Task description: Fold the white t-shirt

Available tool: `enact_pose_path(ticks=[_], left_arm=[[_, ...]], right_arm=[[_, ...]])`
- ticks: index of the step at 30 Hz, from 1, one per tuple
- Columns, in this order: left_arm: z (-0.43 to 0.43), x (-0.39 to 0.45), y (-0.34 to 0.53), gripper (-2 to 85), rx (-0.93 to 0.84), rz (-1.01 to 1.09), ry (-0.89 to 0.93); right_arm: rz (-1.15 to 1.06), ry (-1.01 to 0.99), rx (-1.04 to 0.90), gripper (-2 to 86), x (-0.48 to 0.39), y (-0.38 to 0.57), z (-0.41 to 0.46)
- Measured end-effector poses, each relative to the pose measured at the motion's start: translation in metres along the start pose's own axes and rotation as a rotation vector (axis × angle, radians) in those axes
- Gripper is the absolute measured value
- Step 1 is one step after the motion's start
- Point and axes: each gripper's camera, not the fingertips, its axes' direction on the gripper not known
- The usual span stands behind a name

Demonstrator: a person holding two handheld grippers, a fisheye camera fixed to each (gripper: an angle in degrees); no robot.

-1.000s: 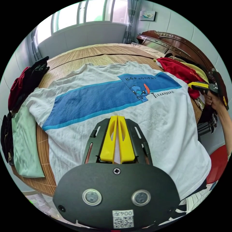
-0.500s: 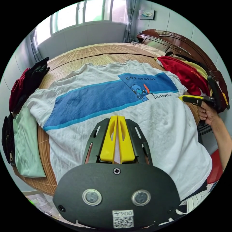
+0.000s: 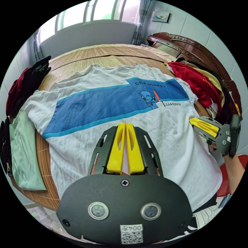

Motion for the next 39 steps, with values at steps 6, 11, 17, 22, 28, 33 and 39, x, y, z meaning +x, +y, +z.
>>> enact_pose_path(ticks=[6, 11, 17, 22, 28, 33, 39], left_arm=[[0.017, 0.008, -0.003, 0.3, -0.001, -0.018, 0.035], [0.031, 0.03, -0.007, 0.4, -0.007, 0.001, -0.008], [0.016, 0.09, -0.075, 1.4, 0.03, 0.206, 0.086], [0.054, 0.265, -0.187, 5.6, 0.016, 0.727, 0.042], [0.132, 0.441, -0.222, 7.1, -0.06, 1.217, -0.104], [0.197, 0.501, -0.227, 7.6, -0.163, 1.357, -0.194], [0.227, 0.531, -0.234, 5.6, -0.239, 1.436, -0.065]], right_arm=[[0.417, -0.148, 0.074, -0.2, 0.147, 0.057, -0.043], [1.196, -0.768, 0.412, 3.9, 0.326, 0.18, -0.024], [1.829, -1.325, 0.419, 9.4, 0.406, 0.301, 0.098], [1.936, -1.44, 0.422, 11.6, 0.443, 0.347, 0.125], [1.971, -1.481, 0.441, 11.6, 0.485, 0.375, 0.124], [1.998, -1.468, 0.447, 11.3, 0.514, 0.393, 0.127], [2.006, -1.478, 0.444, 10.0, 0.525, 0.408, 0.125]])
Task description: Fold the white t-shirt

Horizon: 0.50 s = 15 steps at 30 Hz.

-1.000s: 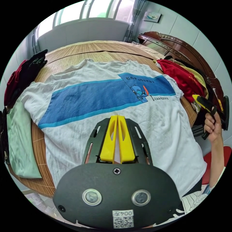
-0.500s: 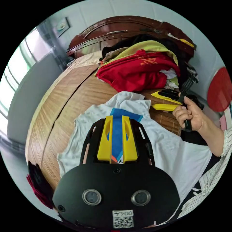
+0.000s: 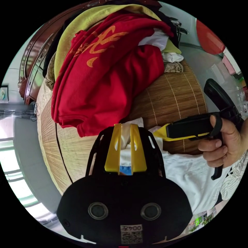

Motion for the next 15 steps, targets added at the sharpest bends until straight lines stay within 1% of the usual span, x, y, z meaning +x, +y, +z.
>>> enact_pose_path(ticks=[5, 7, 15], left_arm=[[0.003, 0.005, -0.016, 6.6, -0.048, 0.147, -0.016], [0.005, 0.002, -0.021, 7.5, -0.048, 0.184, 0.011], [0.035, -0.029, -0.031, 8.5, -0.141, 0.197, 0.116]], right_arm=[[-0.006, -0.011, 0.012, 10.2, -0.001, 0.002, -0.004], [-0.001, -0.029, 0.018, 10.5, 0.001, 0.003, -0.004], [0.014, -0.023, 0.025, 9.9, 0.016, 0.019, 0.007]])
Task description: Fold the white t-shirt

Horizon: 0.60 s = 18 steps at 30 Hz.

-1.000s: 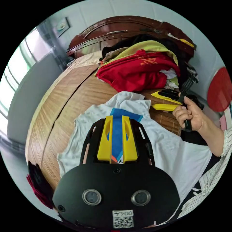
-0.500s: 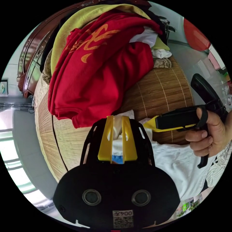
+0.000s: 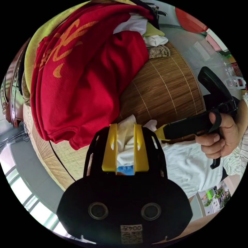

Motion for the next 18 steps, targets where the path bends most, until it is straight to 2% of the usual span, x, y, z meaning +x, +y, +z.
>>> enact_pose_path(ticks=[5, 9, 14, 18], left_arm=[[0.005, -0.02, 0.017, 4.7, 0.01, -0.009, 0.115], [-0.003, -0.036, 0.048, 2.7, 0.06, -0.084, 0.059], [-0.028, -0.074, 0.107, 2.0, 0.226, -0.255, 0.125], [-0.046, -0.122, 0.191, 1.8, 0.493, -0.529, 0.311]], right_arm=[[-0.016, 0.006, 0.002, 9.7, 0.014, 0.014, 0.015], [-0.024, 0.056, -0.004, 3.9, 0.031, 0.028, 0.036], [-0.132, 0.114, 0.038, -0.4, 0.045, 0.064, 0.06], [-0.29, 0.199, 0.084, -0.7, 0.051, 0.11, 0.088]])
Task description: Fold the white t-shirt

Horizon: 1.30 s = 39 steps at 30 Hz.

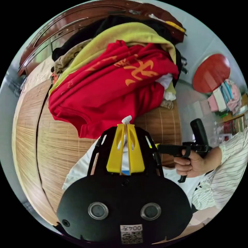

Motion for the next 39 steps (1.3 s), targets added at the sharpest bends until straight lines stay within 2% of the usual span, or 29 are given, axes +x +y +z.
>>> enact_pose_path(ticks=[4, 7, 14, 19, 22, 27, 32, 34, 37, 39], left_arm=[[-0.061, -0.079, 0.063, 1.7, 0.324, -0.289, 0.258], [-0.09, -0.127, 0.12, 1.7, 0.536, -0.423, 0.427], [-0.115, -0.205, 0.231, 2.0, 0.715, -0.593, 0.622], [-0.116, -0.247, 0.315, 2.4, 0.897, -0.688, 0.767], [-0.111, -0.262, 0.36, 3.2, 0.953, -0.747, 0.796], [-0.105, -0.285, 0.427, 6.0, 0.995, -0.895, 0.816], [-0.106, -0.296, 0.485, 8.5, 1.146, -1.13, 0.83], [-0.117, -0.292, 0.498, 8.6, 1.161, -1.2, 0.745], [-0.134, -0.285, 0.489, 8.3, 1.101, -1.132, 0.678], [-0.147, -0.277, 0.473, 8.0, 1.028, -1.051, 0.625]], right_arm=[[-0.178, 0.103, 0.037, -0.7, -0.019, 0.045, 0.025], [-0.382, 0.22, 0.074, -0.7, -0.042, 0.092, 0.05], [-1.039, 0.655, 0.165, -0.7, -0.095, 0.245, 0.153], [-1.535, 0.919, 0.221, -0.7, -0.085, 0.361, 0.234], [-1.776, 1.005, 0.154, -0.4, -0.061, 0.415, 0.277], [-2.121, 1.09, -0.088, 2.2, -0.005, 0.482, 0.335], [-2.217, 1.037, -0.226, 7.8, 0.012, 0.502, 0.354], [-2.204, 1.005, -0.25, 8.3, 0.009, 0.5, 0.357], [-2.129, 0.929, -0.236, 8.7, -0.006, 0.487, 0.354], [-1.95, 0.789, -0.204, 7.5, -0.035, 0.458, 0.336]])
